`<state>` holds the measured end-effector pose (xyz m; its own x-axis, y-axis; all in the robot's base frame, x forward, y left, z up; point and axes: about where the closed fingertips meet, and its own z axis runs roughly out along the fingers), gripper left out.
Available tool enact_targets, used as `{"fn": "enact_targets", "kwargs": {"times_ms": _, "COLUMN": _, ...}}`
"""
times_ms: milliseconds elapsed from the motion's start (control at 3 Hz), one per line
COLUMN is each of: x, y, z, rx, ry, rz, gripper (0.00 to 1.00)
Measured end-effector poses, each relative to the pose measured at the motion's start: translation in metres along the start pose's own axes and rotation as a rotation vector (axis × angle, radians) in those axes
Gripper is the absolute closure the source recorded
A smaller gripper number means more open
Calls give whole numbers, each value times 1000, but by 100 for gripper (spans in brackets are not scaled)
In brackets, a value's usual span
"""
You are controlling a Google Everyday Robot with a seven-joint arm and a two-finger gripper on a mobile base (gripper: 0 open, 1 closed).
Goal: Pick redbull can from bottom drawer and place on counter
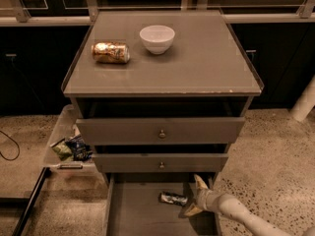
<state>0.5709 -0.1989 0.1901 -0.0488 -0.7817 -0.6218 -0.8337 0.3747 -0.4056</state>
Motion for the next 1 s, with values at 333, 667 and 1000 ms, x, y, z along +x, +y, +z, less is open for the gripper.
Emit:
{"fn": "enact_targets", "kwargs": {"times_ms": 333, "x": 0, "y": 13, "z": 14, "rx": -85, "ry": -7, "rz": 41, "gripper": 0}}
{"fn": "enact_targets", "kwargs": {"times_ms": 667, "x": 0, "y": 25, "z": 29, "rx": -177, "ry": -47, "rz": 112, "gripper": 0}}
{"fn": "enact_targets", "kwargs": {"times_ms": 1000, "x": -3, "y": 35, "z": 41, "rx": -266, "ry": -105, "rz": 203, "gripper": 0}}
